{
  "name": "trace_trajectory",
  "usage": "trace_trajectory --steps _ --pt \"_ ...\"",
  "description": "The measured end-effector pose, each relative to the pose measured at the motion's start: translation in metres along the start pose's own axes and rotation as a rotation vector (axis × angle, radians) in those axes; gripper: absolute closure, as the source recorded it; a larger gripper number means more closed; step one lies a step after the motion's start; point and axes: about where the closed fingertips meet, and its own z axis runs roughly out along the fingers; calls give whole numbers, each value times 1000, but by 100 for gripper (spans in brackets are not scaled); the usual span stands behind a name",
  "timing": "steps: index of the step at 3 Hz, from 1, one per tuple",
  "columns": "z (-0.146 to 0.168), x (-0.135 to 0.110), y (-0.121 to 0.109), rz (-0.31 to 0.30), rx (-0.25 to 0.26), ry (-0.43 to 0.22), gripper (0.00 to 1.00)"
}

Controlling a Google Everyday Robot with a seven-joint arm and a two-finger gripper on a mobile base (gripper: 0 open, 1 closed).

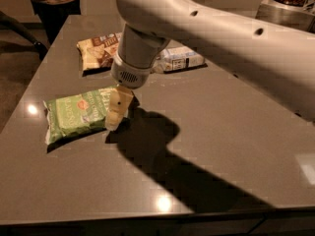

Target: Pick green jalapeno chip bag

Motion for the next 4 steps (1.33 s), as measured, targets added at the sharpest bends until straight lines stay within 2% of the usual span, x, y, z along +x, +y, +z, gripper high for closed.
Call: trace_trajectory --steps 1,2,3,4 --pt "14 -7 5 2 -26 6 10" --pt "25 -12 10 11 -64 3 41" --pt "26 -9 9 25 -83 -1 64" --pt "1 -7 1 24 -104 -27 87"
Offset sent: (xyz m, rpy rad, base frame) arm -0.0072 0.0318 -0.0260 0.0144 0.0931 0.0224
